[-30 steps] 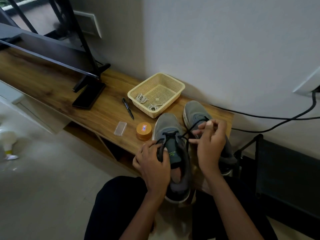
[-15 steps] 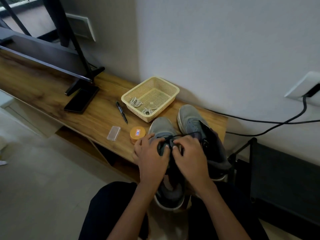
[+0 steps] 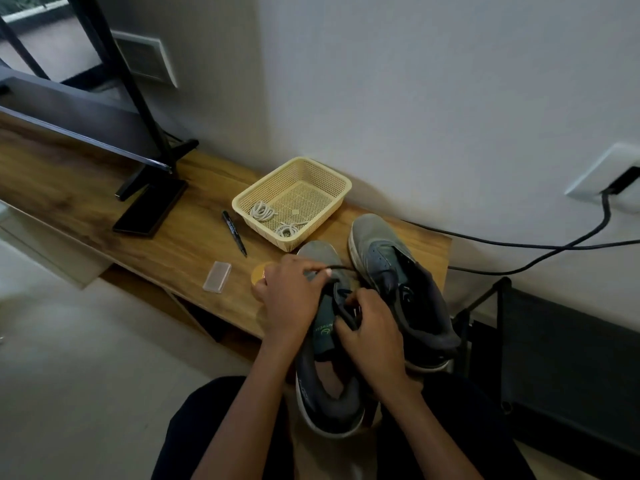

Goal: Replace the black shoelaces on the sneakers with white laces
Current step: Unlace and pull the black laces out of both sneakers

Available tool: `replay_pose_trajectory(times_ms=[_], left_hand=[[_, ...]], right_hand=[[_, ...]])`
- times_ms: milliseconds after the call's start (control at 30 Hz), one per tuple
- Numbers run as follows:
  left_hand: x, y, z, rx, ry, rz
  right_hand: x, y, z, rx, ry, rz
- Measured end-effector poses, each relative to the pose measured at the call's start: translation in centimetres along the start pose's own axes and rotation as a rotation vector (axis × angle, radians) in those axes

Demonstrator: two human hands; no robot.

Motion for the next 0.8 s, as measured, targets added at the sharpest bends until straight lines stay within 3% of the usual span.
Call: replay_pose_trajectory(times_ms=[67, 133, 333, 467, 700, 800], left_hand=[[0.1, 0.1, -0.1, -0.072, -0.153, 0.026], [0.0, -0.4, -0.3, -0.095, -0.155, 0.076], [0.3, -1.9, 0.2, 0.091, 0.220, 0.060], [-0.5, -2.0, 0.8, 0.088, 0.328, 0.106], [0.1, -2.5, 2.6, 0.063, 0.289, 0.059], [0.3, -2.7, 2.6, -0.072, 0.164, 0.022]], right_hand=[[0.0, -0.1, 0.0, -0.001, -0.012, -0.005], [0.0, -0.2, 0.0, -0.016, -0.016, -0.019], [-0.4, -0.5, 1.1, -0.144, -0.127, -0.057], [-0.2, -0.8, 1.6, -0.305, -0.173, -0.049], [-0.2, -1.0, 1.8, -0.384, -0.100, -0.018], [-0.3, -1.1, 1.9, -0.404, -0.079, 0.002]])
Point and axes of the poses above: each hand's wrist, its own y-axis towards the middle knuckle, its own z-axis out of the palm, x = y × z, the point moved 2 cm from there along y, towards the middle knuckle, and after that the axes turned 10 degrees about -y, right-handed, at the moved point
